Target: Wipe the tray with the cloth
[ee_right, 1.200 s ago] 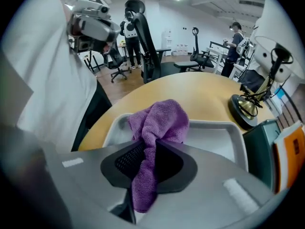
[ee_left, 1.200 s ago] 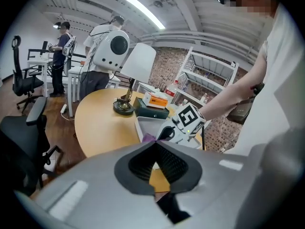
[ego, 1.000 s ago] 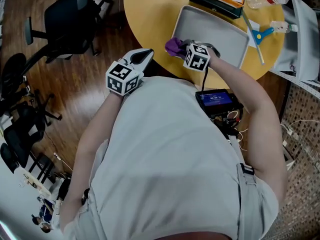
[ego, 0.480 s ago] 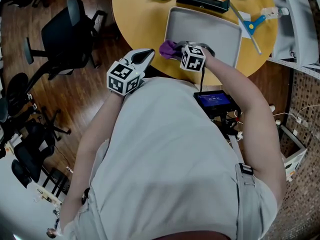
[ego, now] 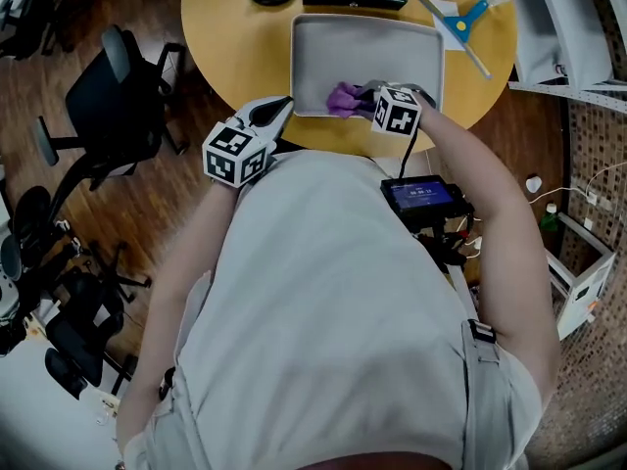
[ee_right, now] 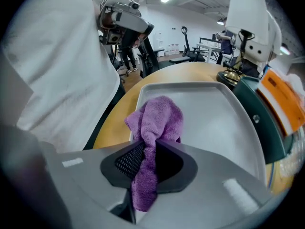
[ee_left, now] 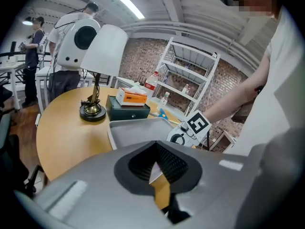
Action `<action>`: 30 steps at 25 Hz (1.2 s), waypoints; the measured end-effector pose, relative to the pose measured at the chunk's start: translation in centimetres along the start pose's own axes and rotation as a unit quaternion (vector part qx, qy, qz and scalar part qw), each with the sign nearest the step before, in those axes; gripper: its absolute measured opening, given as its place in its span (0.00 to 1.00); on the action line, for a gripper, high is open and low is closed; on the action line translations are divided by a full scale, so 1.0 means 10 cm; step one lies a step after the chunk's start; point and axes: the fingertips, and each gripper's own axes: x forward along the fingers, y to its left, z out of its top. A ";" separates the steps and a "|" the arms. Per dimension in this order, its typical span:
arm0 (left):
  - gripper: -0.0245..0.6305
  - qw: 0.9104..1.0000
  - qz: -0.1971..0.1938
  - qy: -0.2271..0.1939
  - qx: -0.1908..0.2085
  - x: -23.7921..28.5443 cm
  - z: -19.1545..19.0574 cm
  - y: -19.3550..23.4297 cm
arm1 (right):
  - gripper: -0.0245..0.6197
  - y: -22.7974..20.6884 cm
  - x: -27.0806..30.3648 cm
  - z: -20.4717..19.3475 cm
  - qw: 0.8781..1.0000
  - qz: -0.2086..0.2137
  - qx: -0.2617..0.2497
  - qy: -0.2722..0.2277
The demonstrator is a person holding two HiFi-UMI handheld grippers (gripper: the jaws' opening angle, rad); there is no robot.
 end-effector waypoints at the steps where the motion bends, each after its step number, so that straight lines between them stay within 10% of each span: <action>1: 0.04 1.000 -0.006 0.002 0.004 0.07 0.04 -0.06 | 0.14 0.00 -0.08 -0.13 1.000 -0.006 0.008 0.000; 15: 0.04 0.996 -0.069 0.034 0.050 0.61 0.21 -0.37 | 0.15 -0.06 -0.60 -1.38 0.987 -0.093 0.135 0.001; 22: 0.04 0.996 -0.061 0.037 0.045 0.58 0.21 -0.31 | 0.15 -0.19 -0.64 -1.42 0.988 -0.110 0.107 0.014; 30: 0.04 0.997 -0.050 0.046 0.043 0.46 0.13 -0.37 | 0.16 -0.66 -0.86 -1.52 0.947 -0.179 0.266 -0.011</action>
